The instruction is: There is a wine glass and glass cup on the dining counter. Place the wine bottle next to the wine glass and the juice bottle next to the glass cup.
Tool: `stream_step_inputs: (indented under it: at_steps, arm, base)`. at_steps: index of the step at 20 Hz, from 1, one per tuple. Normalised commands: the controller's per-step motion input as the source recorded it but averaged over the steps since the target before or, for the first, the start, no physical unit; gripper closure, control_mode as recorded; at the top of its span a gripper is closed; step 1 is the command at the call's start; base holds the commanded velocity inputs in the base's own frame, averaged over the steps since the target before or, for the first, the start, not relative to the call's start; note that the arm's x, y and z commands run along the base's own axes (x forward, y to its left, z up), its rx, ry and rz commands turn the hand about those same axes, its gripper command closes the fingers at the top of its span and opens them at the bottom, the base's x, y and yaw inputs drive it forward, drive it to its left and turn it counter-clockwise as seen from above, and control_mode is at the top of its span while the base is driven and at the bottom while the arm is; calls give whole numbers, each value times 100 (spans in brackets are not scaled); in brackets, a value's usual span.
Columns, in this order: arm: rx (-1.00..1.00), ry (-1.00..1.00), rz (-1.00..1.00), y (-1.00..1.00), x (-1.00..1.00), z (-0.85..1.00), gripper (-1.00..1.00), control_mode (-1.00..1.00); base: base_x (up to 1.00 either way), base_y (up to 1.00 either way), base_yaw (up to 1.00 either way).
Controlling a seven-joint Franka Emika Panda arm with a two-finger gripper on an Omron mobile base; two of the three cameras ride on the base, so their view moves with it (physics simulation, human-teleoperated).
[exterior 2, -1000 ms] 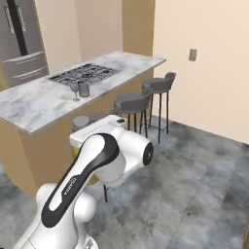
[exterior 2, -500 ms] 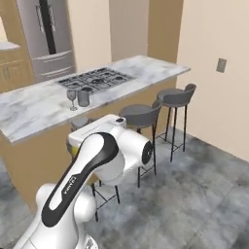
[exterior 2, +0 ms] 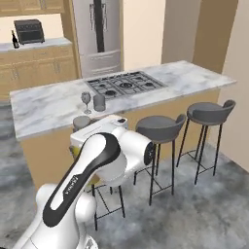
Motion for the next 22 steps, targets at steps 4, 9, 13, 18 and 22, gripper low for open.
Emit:
stream_step_inputs:
  at_steps: [4, 9, 13, 18, 22]
  arm:
    - [0, 0, 0, 0, 0, 0, 100, 100]
    - [0, 0, 0, 0, 0, 0, 100, 100]
    - [0, 0, 0, 0, 0, 0, 100, 100]
    - [0, 0, 0, 0, 0, 0, 100, 100]
    - [0, 0, 0, 0, 0, 0, 100, 100]
  base:
    - [0, -76, 49]
    - [9, -82, 43]
    - [11, -83, 42]
    - [19, -68, 42]
    - [32, -58, 43]
